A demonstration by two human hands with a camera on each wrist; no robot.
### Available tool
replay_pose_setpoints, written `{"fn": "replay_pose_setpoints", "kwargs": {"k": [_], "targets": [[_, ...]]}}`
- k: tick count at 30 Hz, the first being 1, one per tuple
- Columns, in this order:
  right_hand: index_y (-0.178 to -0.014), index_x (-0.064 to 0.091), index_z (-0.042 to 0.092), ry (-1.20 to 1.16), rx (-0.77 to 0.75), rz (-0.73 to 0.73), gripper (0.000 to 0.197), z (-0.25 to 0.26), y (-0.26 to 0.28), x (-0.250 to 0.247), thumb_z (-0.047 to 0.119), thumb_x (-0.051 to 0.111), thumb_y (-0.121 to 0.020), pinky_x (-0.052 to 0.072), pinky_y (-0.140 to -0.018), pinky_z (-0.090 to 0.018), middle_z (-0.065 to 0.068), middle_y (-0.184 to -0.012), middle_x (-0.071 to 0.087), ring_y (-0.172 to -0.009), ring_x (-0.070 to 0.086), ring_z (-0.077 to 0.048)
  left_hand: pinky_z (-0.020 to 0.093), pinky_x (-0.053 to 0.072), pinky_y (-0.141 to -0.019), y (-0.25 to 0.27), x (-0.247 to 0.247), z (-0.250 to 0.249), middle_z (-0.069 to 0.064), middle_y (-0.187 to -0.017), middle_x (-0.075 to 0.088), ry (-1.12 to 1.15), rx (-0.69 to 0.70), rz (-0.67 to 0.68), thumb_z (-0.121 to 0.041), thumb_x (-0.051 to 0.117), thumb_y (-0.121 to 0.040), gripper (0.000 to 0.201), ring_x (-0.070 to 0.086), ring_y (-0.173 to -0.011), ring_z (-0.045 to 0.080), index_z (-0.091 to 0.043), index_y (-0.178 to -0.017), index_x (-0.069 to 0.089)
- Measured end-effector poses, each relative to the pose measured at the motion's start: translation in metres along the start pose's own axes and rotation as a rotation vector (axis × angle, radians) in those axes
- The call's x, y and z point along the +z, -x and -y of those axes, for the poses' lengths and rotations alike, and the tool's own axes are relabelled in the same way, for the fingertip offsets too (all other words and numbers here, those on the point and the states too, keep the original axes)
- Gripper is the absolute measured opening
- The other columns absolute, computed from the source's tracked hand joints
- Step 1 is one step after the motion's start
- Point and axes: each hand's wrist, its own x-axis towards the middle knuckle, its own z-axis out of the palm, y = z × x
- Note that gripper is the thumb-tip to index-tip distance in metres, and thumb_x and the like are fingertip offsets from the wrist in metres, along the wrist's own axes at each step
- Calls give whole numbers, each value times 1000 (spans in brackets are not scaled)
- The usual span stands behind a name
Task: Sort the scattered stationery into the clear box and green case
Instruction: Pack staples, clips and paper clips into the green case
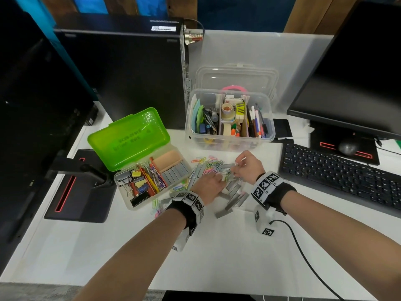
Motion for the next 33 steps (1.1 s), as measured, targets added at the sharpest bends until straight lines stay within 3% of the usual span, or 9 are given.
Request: {"fn": "replay_pose_setpoints", "kwargs": {"k": [3,6,10,13,20,22,26,28,33], "targets": [[-92,53,9,-60,8,10,22,5,0,2,5,71,-80,51,-52,-15,-5,-73,55,-60,62,-19,35,43,-91,3,-1,4,9,-112,58,-2,22,-1,-20,47,-98,19,51,-107,25,-8,-111,55],[-89,55,7,-148,17,24,24,9,-3,8,6,76,-78,57,-58,-24,-8,-72,57,-59,64,-19,34,45,-86,12,-7,9,10,-110,58,114,-11,4,-30,43,-100,28,53,-104,24,-6,-110,54],[-88,58,8,-191,34,51,22,21,-7,18,6,76,-77,59,-70,-38,-10,-74,62,-64,67,-25,33,44,-87,24,-14,24,8,-112,57,257,-77,-33,-22,47,-99,23,51,-106,23,-8,-116,55],[-84,56,10,-213,10,63,21,33,-10,26,6,75,-77,60,-67,-36,-12,-76,62,-62,68,-23,36,44,-85,36,-21,42,4,-96,55,297,-109,-81,-24,48,-98,20,52,-97,21,-11,-104,62],[-85,56,8,-300,-1,78,21,64,-19,57,1,74,-77,60,-61,-30,-18,-87,64,-69,69,-25,37,47,-89,75,-53,103,4,-106,56,248,-315,-130,-28,45,-98,23,52,-100,20,-13,-109,60],[-89,56,5,-289,-17,100,20,73,-18,67,0,73,-78,60,-63,-33,-13,-81,63,-68,68,-24,37,50,-86,83,-53,118,5,-104,55,272,-431,-157,-27,45,-99,24,55,-97,22,-10,-107,60],[-84,57,5,-147,-141,94,18,92,-17,96,-2,72,-77,54,-60,-32,-1,-66,54,-56,58,-16,38,51,-87,87,-49,130,5,-103,54,325,-579,-230,-23,46,-98,21,55,-95,22,-10,-106,60],[-80,59,12,20,-250,102,17,99,-21,109,2,72,-76,46,-58,-22,4,-67,54,-63,55,-15,38,51,-88,85,-47,131,5,-102,54,341,-591,-229,-22,47,-98,20,55,-95,22,-11,-107,61],[-76,58,25,393,-335,202,16,105,-27,128,11,64,-79,46,-70,-26,-3,-88,68,-85,61,-25,40,51,-87,81,-40,130,6,-104,56,376,-614,-257,-21,49,-97,20,57,-95,24,-10,-109,61]]}}
